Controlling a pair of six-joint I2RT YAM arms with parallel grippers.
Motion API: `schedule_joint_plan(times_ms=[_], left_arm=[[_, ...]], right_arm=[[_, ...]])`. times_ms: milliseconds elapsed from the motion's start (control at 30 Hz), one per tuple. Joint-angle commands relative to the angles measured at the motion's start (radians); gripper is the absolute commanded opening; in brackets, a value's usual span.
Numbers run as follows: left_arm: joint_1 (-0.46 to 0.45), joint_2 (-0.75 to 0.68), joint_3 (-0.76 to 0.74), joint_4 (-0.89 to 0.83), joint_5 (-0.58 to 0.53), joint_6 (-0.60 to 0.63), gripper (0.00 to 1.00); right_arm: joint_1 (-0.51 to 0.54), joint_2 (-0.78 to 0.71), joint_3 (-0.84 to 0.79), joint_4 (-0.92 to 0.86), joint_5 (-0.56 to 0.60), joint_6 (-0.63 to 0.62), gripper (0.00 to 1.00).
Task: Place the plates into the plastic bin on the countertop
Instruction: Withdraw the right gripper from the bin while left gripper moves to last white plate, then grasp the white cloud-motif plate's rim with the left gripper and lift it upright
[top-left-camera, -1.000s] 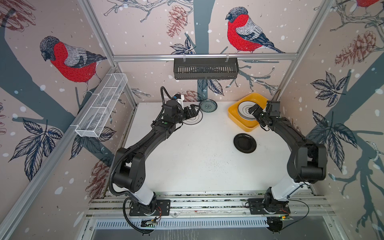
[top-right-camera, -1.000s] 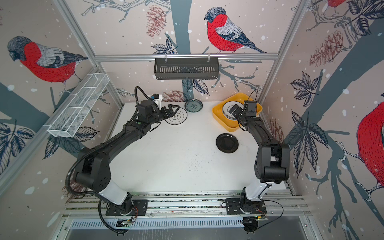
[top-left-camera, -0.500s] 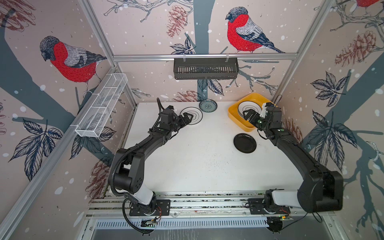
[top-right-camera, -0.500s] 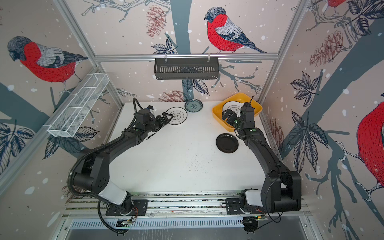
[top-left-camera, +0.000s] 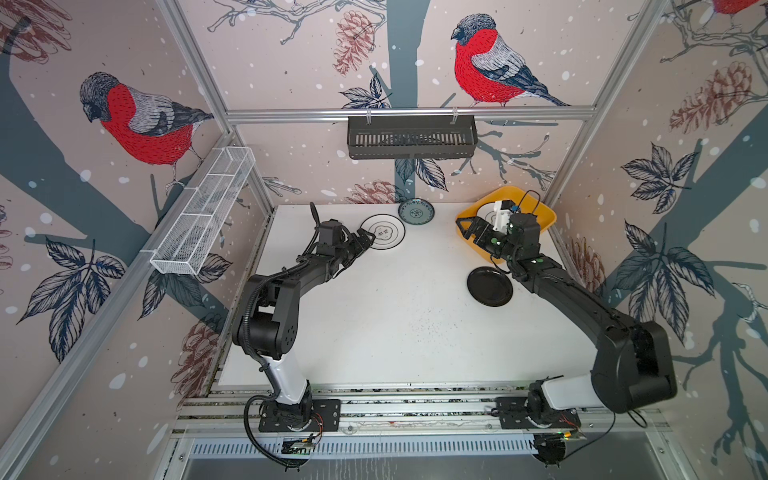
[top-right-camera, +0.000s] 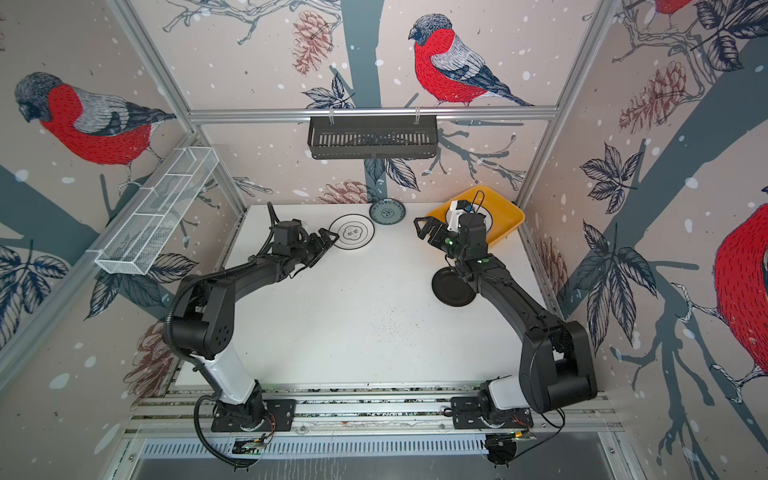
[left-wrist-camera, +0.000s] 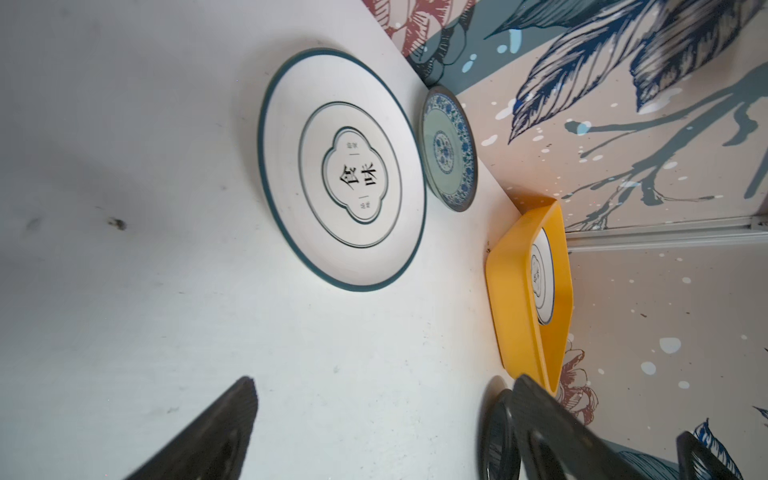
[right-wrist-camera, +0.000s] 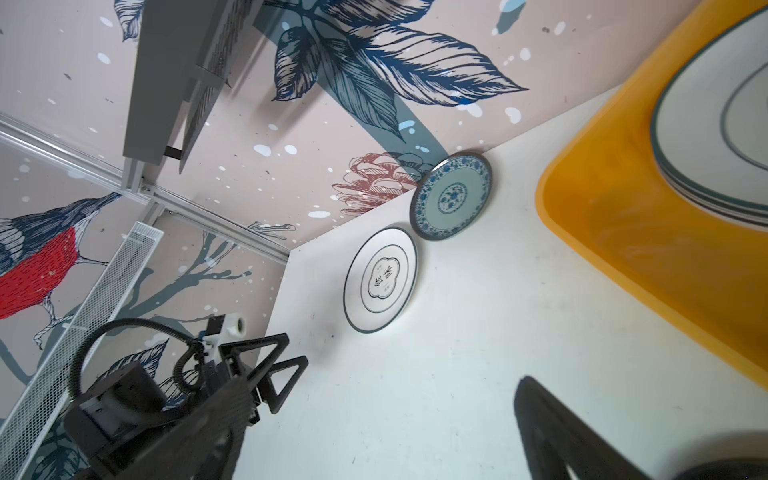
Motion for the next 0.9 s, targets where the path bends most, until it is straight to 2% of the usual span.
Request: schedule_joint_plan(times_ms=[0,300,567,733,833,867], left_arm=[[0.022,0.049,0.011,0.045,0.035,-0.054,0.93],[0.034,0.238,0.152,0.041,0.056,-0.087,0.88],[0.036,0.371,0.251,0.048,0.063,-0.139,0.78],[0.036,0.428,0.304,0.039,0.057,-0.158,0.67],[0.037,0.451,0.32,0.04,0.046,-0.17,0.55],[0.037,0.457,0.321,0.045,0.044,-0.174,0.47]], right_arm=[[0.007,0.033,0.031,0.083,-0.022,0.007,0.99],[0.007,0.172,0.17,0.069,-0.042,0.012,0.99],[-0.004,0.261,0.271,0.02,-0.039,0.003,1.0],[-0.013,0.293,0.31,0.01,-0.047,0.001,1.0],[-0.018,0.306,0.323,0.002,-0.047,0.003,1.0],[-0.02,0.307,0.324,0.002,-0.046,0.004,0.99]])
